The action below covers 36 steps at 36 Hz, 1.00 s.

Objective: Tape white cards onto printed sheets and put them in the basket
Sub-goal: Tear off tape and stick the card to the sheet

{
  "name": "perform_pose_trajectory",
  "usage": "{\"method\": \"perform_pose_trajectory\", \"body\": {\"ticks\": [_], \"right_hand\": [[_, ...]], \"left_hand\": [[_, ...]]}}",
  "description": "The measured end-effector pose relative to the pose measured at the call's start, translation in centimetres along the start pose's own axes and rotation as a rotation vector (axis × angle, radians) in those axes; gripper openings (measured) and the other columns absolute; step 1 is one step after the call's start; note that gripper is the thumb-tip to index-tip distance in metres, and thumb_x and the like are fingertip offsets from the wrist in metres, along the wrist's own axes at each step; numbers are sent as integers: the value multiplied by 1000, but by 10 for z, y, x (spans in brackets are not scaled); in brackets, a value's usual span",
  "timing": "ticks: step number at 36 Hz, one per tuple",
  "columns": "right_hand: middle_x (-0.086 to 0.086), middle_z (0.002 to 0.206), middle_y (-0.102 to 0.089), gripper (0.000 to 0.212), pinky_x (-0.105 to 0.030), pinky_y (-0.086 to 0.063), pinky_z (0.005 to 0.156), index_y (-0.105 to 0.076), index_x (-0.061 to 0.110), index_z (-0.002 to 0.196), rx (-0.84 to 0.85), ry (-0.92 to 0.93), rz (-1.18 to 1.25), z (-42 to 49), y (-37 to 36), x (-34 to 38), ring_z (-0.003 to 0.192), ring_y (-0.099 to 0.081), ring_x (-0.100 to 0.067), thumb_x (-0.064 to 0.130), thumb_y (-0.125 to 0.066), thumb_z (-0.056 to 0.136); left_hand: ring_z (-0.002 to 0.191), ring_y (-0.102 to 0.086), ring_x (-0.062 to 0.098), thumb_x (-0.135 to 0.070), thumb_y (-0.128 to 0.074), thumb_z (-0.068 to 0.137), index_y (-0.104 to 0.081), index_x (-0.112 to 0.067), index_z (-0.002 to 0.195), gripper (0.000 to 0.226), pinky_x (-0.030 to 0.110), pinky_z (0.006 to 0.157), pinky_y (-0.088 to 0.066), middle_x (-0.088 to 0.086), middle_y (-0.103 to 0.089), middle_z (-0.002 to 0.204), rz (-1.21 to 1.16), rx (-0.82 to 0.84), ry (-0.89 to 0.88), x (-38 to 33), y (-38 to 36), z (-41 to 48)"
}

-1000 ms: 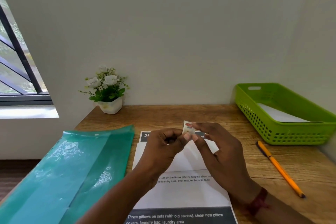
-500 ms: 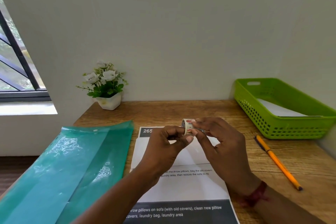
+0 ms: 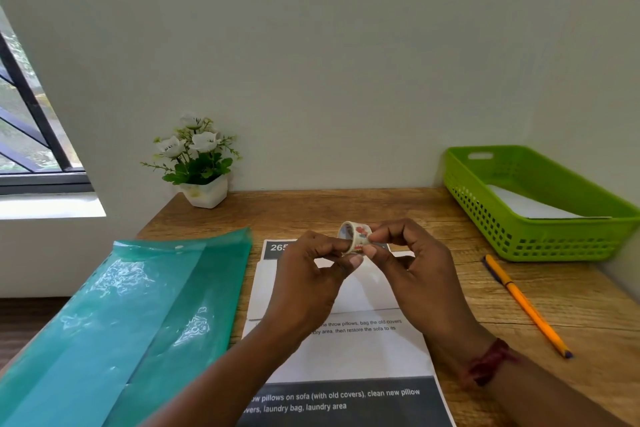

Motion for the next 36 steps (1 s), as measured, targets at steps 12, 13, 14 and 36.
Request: {"method": "perform_pose_trajectory", "body": {"ticks": [12,13,14,36], "right_hand": [[13,95,-69,16,-31,-55,67,-64,27,87,-14,-5,15,0,1,1,94,-65,-6,17,-75,81],[13,95,-69,15,-32,-56,67,-65,27,87,-14,-4,15,0,1,1,94,-65,-7,18,-75,81],[12,94,-69,15,-31,-55,67,-65,27,86,-16,-3,20,0,2,2,94,-66,-7,18,-76,80],[11,86,-71,20,-18,-52,63,-69,25,81,-48,-16,88,-1,3,3,85,-68,-7,9,-79,77]], "left_hand": [[89,-56,-10,-20,-76,81,-62,-54,77,38,4,67,-46,-21,-62,89,40,-7,-25,1,-1,0],[89,-56,-10,-20,-77,81,-63,-53,78,37,4,67,-46,-21,-62,89,36,-6,-24,1,-1,1],[89,-56,-10,-19,-77,81,-64,-52,78,36,4,66,-46,-20,-63,90,28,-6,-23,2,-2,1],[89,-61,-3,-19,-77,81,-75,-38,92,22,21,68,-56,-13,-67,93,-22,-20,-8,6,-2,-1]]}}
Point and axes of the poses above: each hand's wrist, its own z-axis towards the middle knuckle, its own y-axis out of the back of the hand, x = y × z, the point moved 4 cm from there along z, towards the middle knuckle
